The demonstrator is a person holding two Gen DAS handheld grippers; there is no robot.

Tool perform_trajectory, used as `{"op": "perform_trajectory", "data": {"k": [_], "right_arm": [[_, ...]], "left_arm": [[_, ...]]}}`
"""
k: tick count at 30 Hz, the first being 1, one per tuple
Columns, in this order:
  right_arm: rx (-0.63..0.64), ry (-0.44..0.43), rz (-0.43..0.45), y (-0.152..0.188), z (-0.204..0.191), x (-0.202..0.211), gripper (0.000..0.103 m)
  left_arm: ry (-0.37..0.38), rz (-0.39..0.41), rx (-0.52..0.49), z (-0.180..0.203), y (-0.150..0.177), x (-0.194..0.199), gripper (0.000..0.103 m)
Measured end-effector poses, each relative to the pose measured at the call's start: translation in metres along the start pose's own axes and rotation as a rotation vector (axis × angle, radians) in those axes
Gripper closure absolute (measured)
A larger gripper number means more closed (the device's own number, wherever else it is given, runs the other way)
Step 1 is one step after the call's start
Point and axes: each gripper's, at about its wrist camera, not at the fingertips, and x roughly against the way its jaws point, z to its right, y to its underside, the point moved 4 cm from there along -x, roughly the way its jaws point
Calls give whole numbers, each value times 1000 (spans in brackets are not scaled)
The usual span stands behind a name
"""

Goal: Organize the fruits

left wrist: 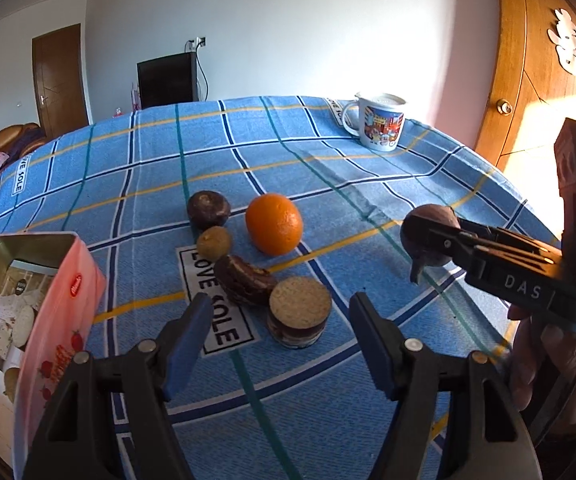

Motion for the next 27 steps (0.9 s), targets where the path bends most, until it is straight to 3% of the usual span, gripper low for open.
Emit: {"op": "perform_trajectory", "data": {"k": [5, 7, 18, 27], "right_arm": [[2, -3, 14, 1, -1, 2, 51], [9, -1, 17, 1, -3, 3, 51], [50, -18, 92, 3, -10, 15, 51], [75, -27, 156, 2, -15, 26, 51]], "left_arm": [[36, -68, 27, 4, -1, -19, 43], [62, -104, 44, 4, 1, -26, 64], [76, 41, 97, -7, -1, 2, 65], [26, 133, 39, -1, -4, 17, 65]]}}
